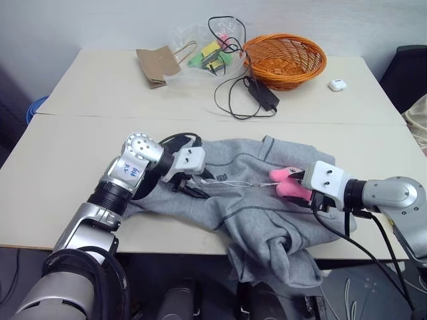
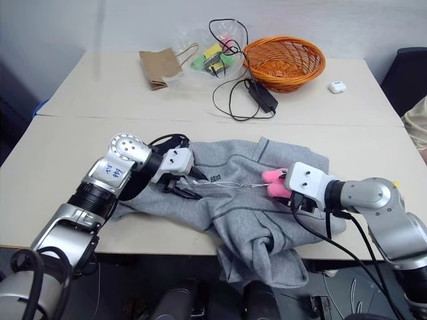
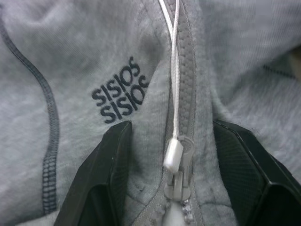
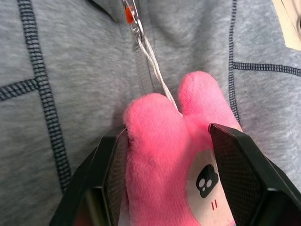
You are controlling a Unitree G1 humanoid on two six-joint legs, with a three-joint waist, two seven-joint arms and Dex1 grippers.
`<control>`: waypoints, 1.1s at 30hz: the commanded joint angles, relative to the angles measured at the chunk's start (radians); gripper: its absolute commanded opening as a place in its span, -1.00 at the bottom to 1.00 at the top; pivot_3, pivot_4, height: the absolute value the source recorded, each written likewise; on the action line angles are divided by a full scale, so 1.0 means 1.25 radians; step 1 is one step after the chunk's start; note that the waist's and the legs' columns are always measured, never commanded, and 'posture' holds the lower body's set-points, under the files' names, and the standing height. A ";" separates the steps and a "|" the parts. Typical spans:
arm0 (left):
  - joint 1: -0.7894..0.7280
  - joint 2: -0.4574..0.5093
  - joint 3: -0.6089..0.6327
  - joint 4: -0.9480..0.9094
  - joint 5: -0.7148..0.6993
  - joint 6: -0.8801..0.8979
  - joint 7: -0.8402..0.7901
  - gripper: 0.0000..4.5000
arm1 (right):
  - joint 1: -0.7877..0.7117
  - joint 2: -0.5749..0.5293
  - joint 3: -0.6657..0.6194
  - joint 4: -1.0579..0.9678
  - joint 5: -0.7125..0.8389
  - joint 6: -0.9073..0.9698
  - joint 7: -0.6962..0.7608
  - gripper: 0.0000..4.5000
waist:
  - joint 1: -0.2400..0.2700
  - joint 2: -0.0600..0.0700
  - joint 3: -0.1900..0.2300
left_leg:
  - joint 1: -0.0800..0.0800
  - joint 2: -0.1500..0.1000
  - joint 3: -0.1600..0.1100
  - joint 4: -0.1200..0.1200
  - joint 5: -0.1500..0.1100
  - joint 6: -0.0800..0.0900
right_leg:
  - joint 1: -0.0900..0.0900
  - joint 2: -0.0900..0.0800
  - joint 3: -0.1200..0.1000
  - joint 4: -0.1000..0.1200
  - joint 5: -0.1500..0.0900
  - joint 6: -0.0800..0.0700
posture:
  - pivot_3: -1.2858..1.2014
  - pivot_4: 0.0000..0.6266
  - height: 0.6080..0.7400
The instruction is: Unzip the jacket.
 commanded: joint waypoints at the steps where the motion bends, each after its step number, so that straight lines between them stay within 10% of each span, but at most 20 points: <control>1: 0.008 -0.005 -0.016 0.053 0.050 -0.028 0.031 0.19 | -0.002 0.001 -0.011 0.006 -0.017 -0.020 -0.008 0.23 | 0.000 0.000 0.000 | 0.000 0.000 0.000 0.000 0.000 0.000 | 0.000 0.000 0.000 0.000 0.000 0.000 | 0.03 -0.52 1.00; 14: 0.001 -0.036 -0.022 0.114 0.084 -0.074 0.067 0.19 | 0.030 0.000 0.018 0.033 -0.089 -0.047 -0.025 0.23 | 0.001 0.000 -0.001 | 0.005 0.000 0.000 0.000 0.000 0.000 | 0.004 -0.003 0.001 0.000 0.000 0.000 | 0.03 -0.52 1.00; 24: 0.014 -0.029 -0.020 0.084 0.081 -0.075 0.060 0.18 | 0.032 0.007 0.037 0.090 -0.148 -0.086 -0.051 -0.94 | 0.001 -0.001 -0.002 | 0.005 -0.001 0.000 0.000 0.000 0.000 | 0.004 -0.003 0.001 0.000 0.000 0.000 | 0.03 -0.52 1.00; 33: 0.059 0.005 -0.011 0.039 0.081 -0.073 0.053 0.18 | 0.130 -0.090 -0.327 0.241 -0.061 -0.046 -0.031 -0.99 | 0.003 -0.001 -0.003 | 0.004 -0.001 0.000 0.000 0.000 0.001 | 0.004 -0.003 0.001 0.000 0.000 0.000 | 0.03 -0.52 1.00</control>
